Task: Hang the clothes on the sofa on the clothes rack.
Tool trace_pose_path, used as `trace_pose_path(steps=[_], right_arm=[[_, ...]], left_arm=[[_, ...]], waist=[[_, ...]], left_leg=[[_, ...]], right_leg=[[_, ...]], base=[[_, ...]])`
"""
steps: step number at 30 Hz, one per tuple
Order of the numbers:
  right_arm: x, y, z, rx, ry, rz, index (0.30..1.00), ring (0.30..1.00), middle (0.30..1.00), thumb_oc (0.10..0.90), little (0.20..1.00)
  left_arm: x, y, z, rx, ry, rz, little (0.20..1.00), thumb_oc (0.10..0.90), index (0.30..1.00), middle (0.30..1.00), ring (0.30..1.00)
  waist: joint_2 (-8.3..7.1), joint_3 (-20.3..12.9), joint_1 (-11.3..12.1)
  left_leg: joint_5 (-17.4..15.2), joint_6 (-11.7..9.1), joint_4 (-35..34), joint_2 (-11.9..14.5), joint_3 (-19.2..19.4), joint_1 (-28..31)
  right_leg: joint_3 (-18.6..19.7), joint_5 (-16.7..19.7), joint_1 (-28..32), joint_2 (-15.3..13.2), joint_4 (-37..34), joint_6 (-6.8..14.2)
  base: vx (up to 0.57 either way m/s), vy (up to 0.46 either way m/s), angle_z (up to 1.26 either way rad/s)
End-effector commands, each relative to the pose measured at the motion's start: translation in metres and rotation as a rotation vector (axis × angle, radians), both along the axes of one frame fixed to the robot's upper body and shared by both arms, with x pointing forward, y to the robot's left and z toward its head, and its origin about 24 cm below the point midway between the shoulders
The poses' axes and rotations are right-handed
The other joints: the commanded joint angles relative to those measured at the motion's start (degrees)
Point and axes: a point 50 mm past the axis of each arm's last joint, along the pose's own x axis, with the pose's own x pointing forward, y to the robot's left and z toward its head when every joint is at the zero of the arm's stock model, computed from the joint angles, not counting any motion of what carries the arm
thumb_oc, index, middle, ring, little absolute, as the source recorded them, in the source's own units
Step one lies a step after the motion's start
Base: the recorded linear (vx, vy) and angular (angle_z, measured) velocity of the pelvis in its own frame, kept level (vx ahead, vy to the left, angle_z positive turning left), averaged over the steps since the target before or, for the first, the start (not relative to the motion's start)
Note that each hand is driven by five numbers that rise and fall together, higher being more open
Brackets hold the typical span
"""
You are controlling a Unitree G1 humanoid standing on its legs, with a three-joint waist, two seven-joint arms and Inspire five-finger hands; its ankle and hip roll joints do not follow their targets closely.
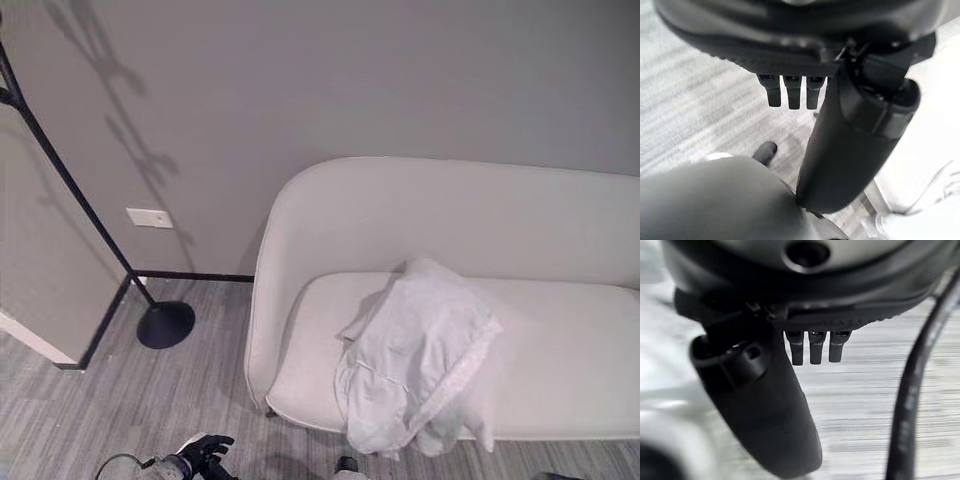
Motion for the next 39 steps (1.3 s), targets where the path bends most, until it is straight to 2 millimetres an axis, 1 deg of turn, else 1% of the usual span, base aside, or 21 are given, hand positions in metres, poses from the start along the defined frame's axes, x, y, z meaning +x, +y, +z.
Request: trace_pose_path(steps=[1, 4, 5, 6, 8, 9, 10, 14, 15, 16, 17, 19, 20, 22, 23, 25, 27, 28, 33, 36, 39], right_arm=[[0.014, -0.039, 0.01, -0.152, -0.076, -0.086, 0.9, 0.9, 0.9, 0.8, 0.9], [0.03, -0.052, 0.017, -0.223, -0.171, -0.096, 0.9, 0.9, 0.9, 0.8, 0.9], [0.044, -0.059, 0.024, -0.269, -0.248, -0.049, 0.9, 0.9, 0.9, 0.8, 0.9], [0.043, -0.059, 0.024, -0.269, -0.247, -0.049, 0.9, 0.9, 0.9, 0.8, 0.9], [0.068, -0.063, 0.034, -0.295, -0.339, 0.051, 0.9, 0.9, 0.9, 0.8, 0.9], [0.068, -0.063, 0.034, -0.295, -0.339, 0.051, 0.9, 0.9, 0.9, 0.8, 0.9], [0.081, -0.065, 0.04, -0.269, -0.406, 0.044, 0.9, 0.9, 0.9, 0.8, 0.9], [0.085, -0.062, 0.034, -0.233, -0.393, -0.026, 0.9, 0.9, 0.9, 0.8, 0.9], [0.081, -0.058, 0.03, -0.217, -0.355, -0.033, 0.9, 0.9, 0.9, 0.8, 0.9], [0.066, -0.051, 0.02, -0.192, -0.266, -0.09, 0.9, 0.9, 0.9, 0.8, 0.9], [0.067, -0.051, 0.021, -0.191, -0.268, -0.09, 0.9, 0.9, 0.9, 0.8, 0.9], [0.041, -0.048, 0.014, -0.164, -0.162, -0.195, 0.9, 0.9, 0.9, 0.8, 0.9], [0.031, -0.048, 0.013, -0.157, -0.124, -0.232, 0.9, 0.9, 0.9, 0.8, 0.9], [0.011, -0.038, 0.008, -0.11, -0.032, -0.328, 0.9, 0.9, 0.9, 0.8, 0.9], [0.012, -0.038, 0.009, -0.11, -0.033, -0.328, 0.9, 0.9, 0.9, 0.8, 0.9], [-0.012, -0.032, 0.008, -0.081, 0.063, -0.372, 0.9, 0.9, 0.9, 0.8, 0.9], [-0.017, -0.031, 0.008, -0.075, 0.08, -0.383, 0.9, 0.9, 0.9, 0.8, 0.9], [-0.022, -0.032, 0.009, -0.078, 0.093, -0.411, 0.9, 0.9, 0.9, 0.8, 0.9], [-0.013, -0.045, 0.012, -0.116, 0.065, -0.444, 0.9, 0.9, 0.9, 0.8, 0.9], [-0.013, -0.059, 0.018, -0.175, 0.036, -0.624, 0.9, 0.9, 0.9, 0.8, 0.9], [-0.015, -0.064, 0.02, -0.209, 0.03, -0.676, 0.9, 0.9, 0.9, 0.8, 0.9]], left_arm=[[-0.005, 0.015, 0.0, 0.069, 0.015, -0.029, 0.9, 0.8, 0.9, 0.9, 0.9], [-0.004, 0.02, 0.002, 0.076, -0.003, -0.022, 0.9, 0.8, 0.9, 0.9, 0.9], [-0.006, 0.024, 0.002, 0.082, -0.013, -0.006, 0.9, 0.8, 0.9, 0.9, 0.9], [-0.007, 0.024, 0.002, 0.082, -0.012, -0.006, 0.9, 0.8, 0.9, 0.9, 0.9], [-0.004, 0.022, 0.002, 0.075, -0.036, 0.054, 0.9, 0.8, 0.9, 0.9, 0.9], [-0.004, 0.022, 0.002, 0.075, -0.036, 0.055, 0.9, 0.8, 0.9, 0.9, 0.9], [0.01, 0.013, 0.006, 0.038, -0.097, 0.08, 0.9, 0.8, 0.9, 0.9, 0.9], [0.035, -0.006, 0.013, 0.006, -0.184, -0.045, 0.9, 0.8, 0.9, 0.9, 0.9], [0.038, -0.013, 0.014, -0.002, -0.197, -0.078, 0.9, 0.8, 0.9, 0.9, 0.9], [0.045, -0.026, 0.016, -0.021, -0.212, -0.135, 0.9, 0.8, 0.9, 0.9, 0.9], [0.045, -0.026, 0.016, -0.02, -0.213, -0.135, 0.9, 0.8, 0.9, 0.9, 0.9], [0.045, -0.034, 0.016, -0.035, -0.202, -0.174, 0.9, 0.8, 0.9, 0.9, 0.9], [0.041, -0.035, 0.014, -0.038, -0.185, -0.176, 0.9, 0.8, 0.9, 0.9, 0.9], [0.024, -0.028, 0.007, -0.032, -0.103, -0.13, 0.9, 0.8, 0.9, 0.9, 0.9], [0.024, -0.028, 0.007, -0.032, -0.103, -0.13, 0.9, 0.8, 0.9, 0.9, 0.9], [0.004, -0.012, 0.0, -0.013, -0.023, -0.034, 0.9, 0.8, 0.9, 0.9, 0.9], [-0.001, -0.008, -0.001, -0.008, -0.008, -0.012, 0.9, 0.8, 0.9, 0.9, 0.9], [-0.013, -0.002, -0.004, 0.0, 0.028, 0.019, 0.9, 0.8, 0.9, 0.9, 0.9], [-0.019, 0.002, -0.004, 0.006, 0.033, -0.009, 0.9, 0.8, 0.9, 0.9, 0.9], [-0.008, 0.004, -0.001, 0.016, -0.016, -0.038, 0.9, 0.8, 0.9, 0.9, 0.9], [-0.007, 0.007, 0.0, 0.026, -0.035, -0.009, 0.9, 0.8, 0.9, 0.9, 0.9]], waist=[[0.1, 1.29, 1.1], [-1.24, 1.15, 1.12], [-2.79, 0.44, 1.56], [-2.8, 0.45, 1.55], [-4.12, -0.02, 2.17], [-4.11, -0.04, 2.13], [-4.24, 0.06, 2.45], [-3.33, 0.37, 2.17], [-2.94, 0.54, 2.12], [-2.11, 0.93, 0.94], [-2.17, 1.01, 0.82], [-1.24, 1.52, -0.43], [-0.71, 1.57, -0.57], [0.92, 0.83, -0.3], [0.93, 0.84, -0.39], [1.6, 0.48, 0.09], [1.7, 0.42, 0.2], [2.11, 0.27, 0.47], [3.36, 0.31, 1.21], [4.33, 0.54, 1.89], [4.63, 0.61, 2.23]], left_leg=[[-8.14, -1.79, 1.88, 1.05, -0.71, 1.47], [-8.16, -2.86, 1.92, 2.24, -1.48, 2.23], [-8.53, -3.88, 1.65, 2.91, -2.1, 3.33], [-8.5, -3.89, 1.57, 2.91, -2.12, 3.46], [-6.83, -6.42, 1.38, 6.65, -3.0, 3.71], [-6.82, -6.43, 1.38, 6.66, -3.04, 3.69], [-4.76, -7.61, 2.01, 8.68, -4.15, 2.49], [-2.1, -9.03, 2.09, 11.0, -4.76, 0.6], [-1.3, -9.18, 2.18, 11.63, -3.5, -0.02], [-0.08, -9.56, 1.76, 13.27, 2.49, -0.9], [0.13, -9.53, 1.57, 13.19, 2.4, -0.86], [1.31, -10.0, 0.99, 14.31, 10.18, -1.66], [1.96, -10.52, 0.44, 14.61, 11.4, -1.53], [1.97, -11.13, 0.28, 15.26, 11.11, -1.36], [1.98, -11.14, 0.28, 15.27, 11.03, -1.38], [1.42, -11.1, 0.28, 14.88, 11.25, -1.02], [1.15, -11.02, 0.28, 14.64, 11.17, -1.04], [0.48, -10.84, 0.28, 14.06, 11.1, -1.28], [-0.56, -10.15, 0.28, 12.37, 10.57, -2.36], [-1.06, -9.69, 0.28, 11.09, 9.49, -3.54], [-1.23, -9.38, 0.28, 10.42, 8.45, -4.21]], right_leg=[[3.66, 9.28, -0.01, -0.98, 0.76, -0.69], [7.38, 12.34, 0.35, -1.5, 0.27, 0.08], [7.91, 9.2, 1.81, -0.83, -0.96, 0.41], [7.86, 9.2, 1.95, -0.83, -1.03, 0.41], [7.32, 5.56, 2.64, 2.03, -0.55, -1.04], [7.28, 5.55, 2.64, 2.04, -0.54, -1.05], [5.7, 3.91, 3.31, 3.59, -0.76, -2.2], [1.84, 0.85, 4.98, 5.42, -1.58, -4.03], [0.31, 0.11, 5.61, 5.58, -1.76, -4.41], [-3.05, -1.26, 7.15, 5.65, -2.04, -4.58], [-3.22, -1.22, 7.25, 5.62, -2.18, -4.64], [-6.51, -1.85, 8.31, 5.84, -2.63, -5.05], [-7.23, -2.19, 8.68, 6.24, -2.74, -5.27], [-8.59, -3.17, 9.82, 6.69, -2.76, -5.44], [-8.67, -3.19, 9.85, 6.7, -2.76, -5.45], [-9.54, -2.85, 10.47, 5.77, -2.76, -5.12], [-9.69, -2.67, 10.49, 5.43, -2.76, -4.91], [-9.97, -2.09, 10.11, 4.64, -2.76, -4.43], [-10.65, -0.4, 8.81, 2.79, -2.76, -3.02], [-12.07, 0.59, 8.31, 1.38, -2.76, -2.1], [-12.94, 0.94, 8.25, 0.81, -2.76, -1.7]], base=[[0.13, -0.208, 0.23], [0.18, -0.361, 0.29], [0.19, -0.402, 0.31], [0.23, -0.493, 0.27], [0.16, -0.528, 0.15], [0.13, -0.612, 0.02], [0.07, -0.445, 0.11], [0.05, -0.3, 0.52], [0.03, -0.238, 0.74], [0.02, -0.15, 1.06], [-0.03, -0.101, 1.41], [-0.06, -0.038, 1.21], [-0.03, -0.014, 1.03], [0.04, 0.019, 1.13], [0.05, 0.051, 0.77], [0.03, 0.115, 0.5], [0.01, 0.113, 0.23], [0.0, 0.088, 0.08], [-0.02, 0.157, -0.01], [-0.02, 0.103, 0.04], [-0.01, 0.092, 0.24]])
